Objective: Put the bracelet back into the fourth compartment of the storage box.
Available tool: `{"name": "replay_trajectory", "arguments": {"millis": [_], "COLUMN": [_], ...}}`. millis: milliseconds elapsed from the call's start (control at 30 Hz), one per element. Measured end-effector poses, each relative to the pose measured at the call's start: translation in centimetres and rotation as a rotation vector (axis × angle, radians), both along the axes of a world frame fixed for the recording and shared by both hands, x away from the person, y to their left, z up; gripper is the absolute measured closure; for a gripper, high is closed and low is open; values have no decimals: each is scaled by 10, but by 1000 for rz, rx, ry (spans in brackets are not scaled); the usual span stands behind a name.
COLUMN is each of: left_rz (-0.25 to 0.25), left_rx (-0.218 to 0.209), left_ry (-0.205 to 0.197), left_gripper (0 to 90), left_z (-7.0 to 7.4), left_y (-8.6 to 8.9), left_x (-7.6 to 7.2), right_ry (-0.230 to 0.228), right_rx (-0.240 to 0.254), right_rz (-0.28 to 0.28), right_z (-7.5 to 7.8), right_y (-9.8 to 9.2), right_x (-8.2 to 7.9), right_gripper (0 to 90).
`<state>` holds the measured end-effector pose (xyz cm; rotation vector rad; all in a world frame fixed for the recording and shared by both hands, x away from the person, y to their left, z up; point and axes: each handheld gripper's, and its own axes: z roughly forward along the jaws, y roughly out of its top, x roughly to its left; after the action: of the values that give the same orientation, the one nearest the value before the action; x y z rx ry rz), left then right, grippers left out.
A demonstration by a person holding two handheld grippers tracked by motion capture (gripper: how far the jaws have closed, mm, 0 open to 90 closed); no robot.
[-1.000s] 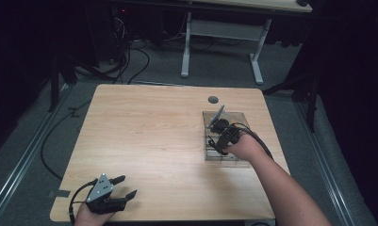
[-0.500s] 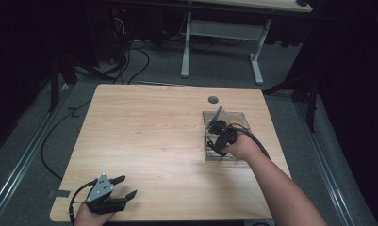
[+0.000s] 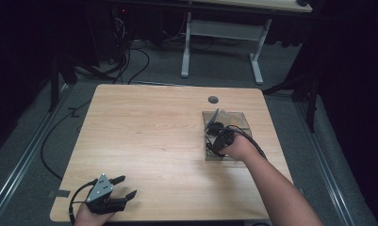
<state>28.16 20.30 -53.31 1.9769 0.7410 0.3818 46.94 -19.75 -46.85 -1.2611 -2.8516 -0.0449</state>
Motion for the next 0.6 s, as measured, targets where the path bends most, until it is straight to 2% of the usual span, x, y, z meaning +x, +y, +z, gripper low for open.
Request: {"name": "replay_trajectory", "arguments": {"millis": [67, 200, 300, 600], "left_rz": [0, 0, 0, -1], "left_rx": [1, 2, 2, 2], "left_ry": [1, 1, 0, 2], "left_gripper": [304, 304, 304, 304], "left_z": [0, 0, 0, 0], "left_y": [0, 0, 0, 0], "left_x": [0, 0, 0, 0], "right_ry": [0, 8, 2, 13], "right_rx": [1, 2, 5, -8], "right_rz": [7, -13, 7, 10], "right_z": [-2, -4, -6, -13], "right_y": [0, 0, 0, 3], "right_x": [1, 1, 3, 3], "right_gripper": [784, 785, 785, 785]}}
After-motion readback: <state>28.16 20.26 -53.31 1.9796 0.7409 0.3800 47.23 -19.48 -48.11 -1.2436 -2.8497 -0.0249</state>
